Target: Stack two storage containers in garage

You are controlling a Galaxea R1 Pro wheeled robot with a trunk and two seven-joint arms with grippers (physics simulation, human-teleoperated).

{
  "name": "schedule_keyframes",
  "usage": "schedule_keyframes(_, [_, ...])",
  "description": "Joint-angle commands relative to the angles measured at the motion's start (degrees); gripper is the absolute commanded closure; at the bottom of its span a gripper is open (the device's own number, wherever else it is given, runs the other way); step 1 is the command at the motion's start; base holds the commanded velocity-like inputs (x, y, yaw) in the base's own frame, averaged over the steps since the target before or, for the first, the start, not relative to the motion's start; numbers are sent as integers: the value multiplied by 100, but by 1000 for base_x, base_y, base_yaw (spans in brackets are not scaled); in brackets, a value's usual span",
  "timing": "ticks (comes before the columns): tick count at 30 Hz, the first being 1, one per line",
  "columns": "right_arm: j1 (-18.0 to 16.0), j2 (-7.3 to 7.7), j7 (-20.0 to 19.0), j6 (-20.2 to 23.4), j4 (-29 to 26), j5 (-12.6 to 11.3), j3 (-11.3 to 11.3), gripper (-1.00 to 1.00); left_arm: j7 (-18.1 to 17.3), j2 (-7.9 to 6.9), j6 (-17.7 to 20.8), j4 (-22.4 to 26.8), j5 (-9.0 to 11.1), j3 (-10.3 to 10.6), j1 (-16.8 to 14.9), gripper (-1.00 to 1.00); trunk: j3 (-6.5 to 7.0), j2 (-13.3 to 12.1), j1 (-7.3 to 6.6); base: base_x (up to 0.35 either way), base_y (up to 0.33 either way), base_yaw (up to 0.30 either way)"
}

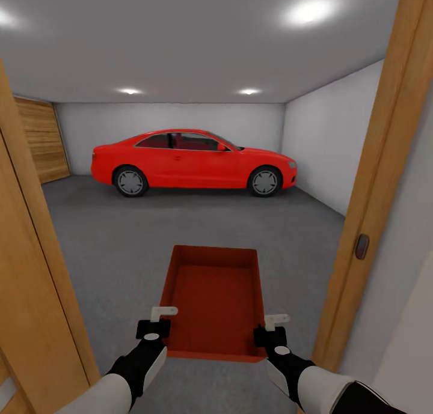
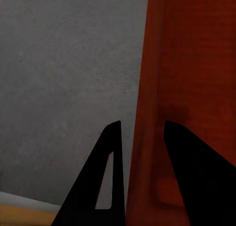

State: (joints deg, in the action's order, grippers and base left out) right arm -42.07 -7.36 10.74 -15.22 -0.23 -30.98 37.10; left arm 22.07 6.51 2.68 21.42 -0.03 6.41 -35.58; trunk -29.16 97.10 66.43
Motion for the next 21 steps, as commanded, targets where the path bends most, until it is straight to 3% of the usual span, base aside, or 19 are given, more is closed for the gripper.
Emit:
schedule_keyframes(1, [-3,-2,227,-40,14,-136,-1,100,51,57,31,53,486,-96,-9,100,-6,3,0,18,16,-1])
schedule_keyframes(12, [-3,-2,227,-34,14,-132,-1,100,55,61,32,64,486,-96,-6,100,-6,3,0,10,2,0])
schedule_keyframes(21, [-3,-2,227,-39,14,-136,-1,100,51,61,31,64,486,-96,-10,100,-6,3,0,281,0,0])
